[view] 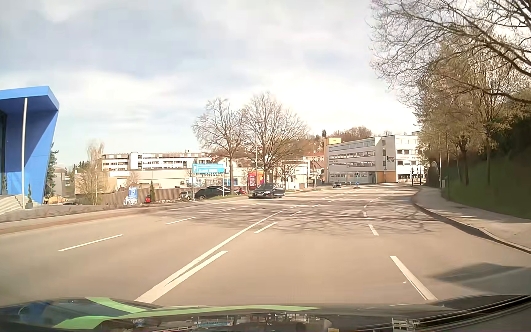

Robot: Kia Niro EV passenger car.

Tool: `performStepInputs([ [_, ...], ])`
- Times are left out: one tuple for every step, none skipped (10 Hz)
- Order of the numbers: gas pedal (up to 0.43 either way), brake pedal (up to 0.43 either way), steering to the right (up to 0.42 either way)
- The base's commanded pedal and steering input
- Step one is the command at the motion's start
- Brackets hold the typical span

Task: Follow the waypoints while adhering to traffic rules and regulations

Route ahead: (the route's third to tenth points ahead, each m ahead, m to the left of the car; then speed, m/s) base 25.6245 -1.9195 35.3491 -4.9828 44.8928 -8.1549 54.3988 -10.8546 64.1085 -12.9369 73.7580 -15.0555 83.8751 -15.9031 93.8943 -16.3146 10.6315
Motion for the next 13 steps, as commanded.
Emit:
performStepInputs([
  [0.000,0.000,0.049],
  [0.000,0.000,0.049],
  [0.000,0.000,0.049],
  [0.000,0.000,0.050],
  [0.000,0.000,0.050],
  [0.000,0.000,0.050],
  [0.000,0.000,0.050],
  [0.000,0.000,0.050],
  [0.000,0.000,0.050],
  [0.000,0.000,0.050],
  [0.020,0.000,0.047],
  [0.028,0.000,0.045],
  [0.039,0.000,0.046],
])
